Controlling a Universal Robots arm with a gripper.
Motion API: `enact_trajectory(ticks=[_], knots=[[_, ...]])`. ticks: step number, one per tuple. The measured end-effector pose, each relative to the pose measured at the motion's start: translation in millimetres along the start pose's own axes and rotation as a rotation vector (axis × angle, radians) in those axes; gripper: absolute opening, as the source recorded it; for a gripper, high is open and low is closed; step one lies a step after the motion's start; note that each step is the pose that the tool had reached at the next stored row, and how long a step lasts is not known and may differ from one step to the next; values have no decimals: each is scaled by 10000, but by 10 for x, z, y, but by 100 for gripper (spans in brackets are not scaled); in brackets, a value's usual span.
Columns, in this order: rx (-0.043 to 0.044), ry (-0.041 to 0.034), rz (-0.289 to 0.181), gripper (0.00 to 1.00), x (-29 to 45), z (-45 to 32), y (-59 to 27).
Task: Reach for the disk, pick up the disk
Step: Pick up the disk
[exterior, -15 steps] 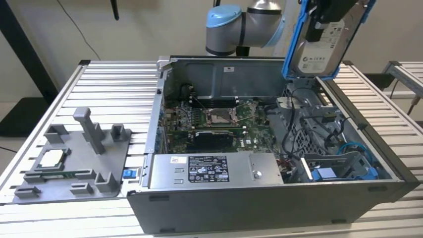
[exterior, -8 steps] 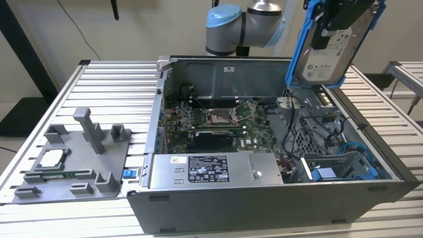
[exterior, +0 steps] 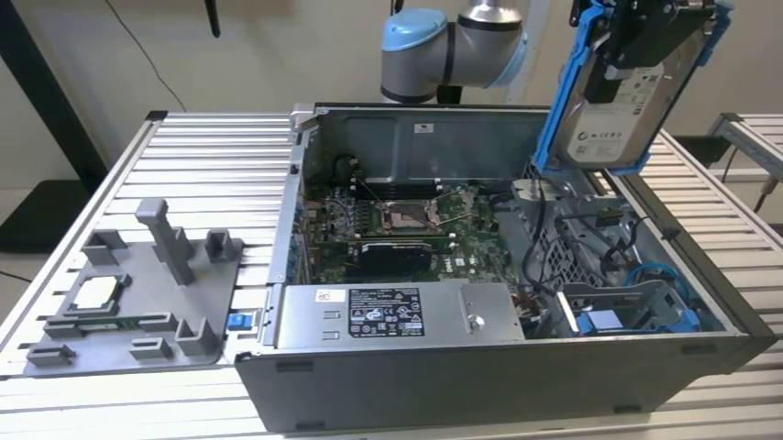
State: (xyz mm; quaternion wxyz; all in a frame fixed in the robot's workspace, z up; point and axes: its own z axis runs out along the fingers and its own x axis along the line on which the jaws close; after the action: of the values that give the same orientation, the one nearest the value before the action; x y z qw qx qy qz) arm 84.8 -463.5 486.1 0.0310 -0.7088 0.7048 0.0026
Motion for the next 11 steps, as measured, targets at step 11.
enact_trajectory(ticks=[11], knots=[[-1,2,0,0,3,-1,0]])
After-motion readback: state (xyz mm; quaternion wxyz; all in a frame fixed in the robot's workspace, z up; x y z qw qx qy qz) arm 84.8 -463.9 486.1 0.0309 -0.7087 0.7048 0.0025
